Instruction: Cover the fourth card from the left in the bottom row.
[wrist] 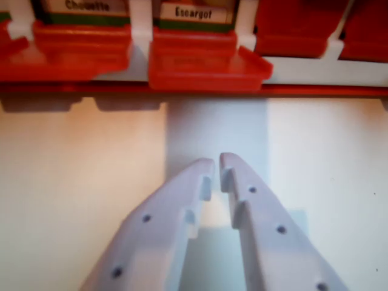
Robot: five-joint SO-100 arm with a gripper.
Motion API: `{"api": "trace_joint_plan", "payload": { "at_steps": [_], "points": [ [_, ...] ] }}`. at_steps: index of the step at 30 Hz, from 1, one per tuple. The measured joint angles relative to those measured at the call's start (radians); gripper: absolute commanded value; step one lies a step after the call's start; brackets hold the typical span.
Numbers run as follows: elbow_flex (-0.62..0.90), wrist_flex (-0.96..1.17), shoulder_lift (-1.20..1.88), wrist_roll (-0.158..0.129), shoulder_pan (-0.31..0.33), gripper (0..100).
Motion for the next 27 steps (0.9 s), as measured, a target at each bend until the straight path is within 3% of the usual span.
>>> {"api": "trace_joint_plan", "payload": {
  "at_steps": [6, 21, 27],
  "points": [
    [-0.077, -0.048, -0.110, 0.002, 0.000, 1],
    [-0.382, 0.008, -0.268, 0.075, -0.025, 1],
    [-0.390, 0.008, -0.272, 0.074, -0.025, 1]
  ]
}}
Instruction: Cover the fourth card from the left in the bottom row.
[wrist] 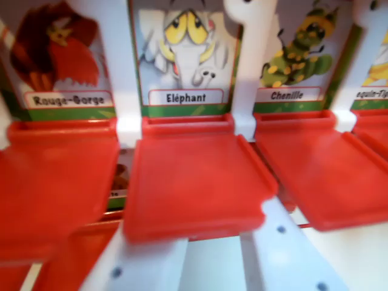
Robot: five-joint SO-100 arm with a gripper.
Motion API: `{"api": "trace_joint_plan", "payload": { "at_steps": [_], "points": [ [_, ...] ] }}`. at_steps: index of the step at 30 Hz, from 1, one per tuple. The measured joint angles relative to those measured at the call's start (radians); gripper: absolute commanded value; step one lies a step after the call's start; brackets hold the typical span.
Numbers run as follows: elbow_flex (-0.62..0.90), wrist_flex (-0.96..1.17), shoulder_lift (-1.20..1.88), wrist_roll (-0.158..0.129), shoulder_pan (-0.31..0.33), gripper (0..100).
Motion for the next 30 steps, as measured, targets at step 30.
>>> {"api": "trace_joint_plan", "payload": {
  "at_steps": [30],
  "points": [
    [0.195, 1.177, 1.476, 0.057, -0.003, 1]
  ]
}}
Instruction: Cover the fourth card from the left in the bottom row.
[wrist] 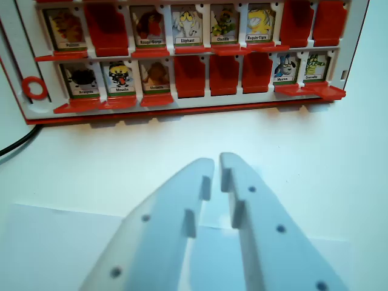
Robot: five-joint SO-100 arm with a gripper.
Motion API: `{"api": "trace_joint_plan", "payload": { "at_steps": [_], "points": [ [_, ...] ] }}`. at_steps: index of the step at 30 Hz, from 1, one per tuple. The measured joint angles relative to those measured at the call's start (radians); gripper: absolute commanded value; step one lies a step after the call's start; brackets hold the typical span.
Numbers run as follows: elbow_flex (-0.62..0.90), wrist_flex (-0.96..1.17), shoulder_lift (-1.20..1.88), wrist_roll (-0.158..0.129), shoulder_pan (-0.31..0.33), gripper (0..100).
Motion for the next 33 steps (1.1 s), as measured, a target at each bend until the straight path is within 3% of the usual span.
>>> {"api": "trace_joint_plan", "payload": {
  "at_steps": [4, 9, 33],
  "points": [
    [-0.057, 0.153, 0.130, 0.000, 0.002, 1],
    [-0.138, 0.255, 0.153, 0.023, -0.008, 1],
    [-0.160, 0.265, 0.153, 0.028, -0.025, 1]
  ]
}}
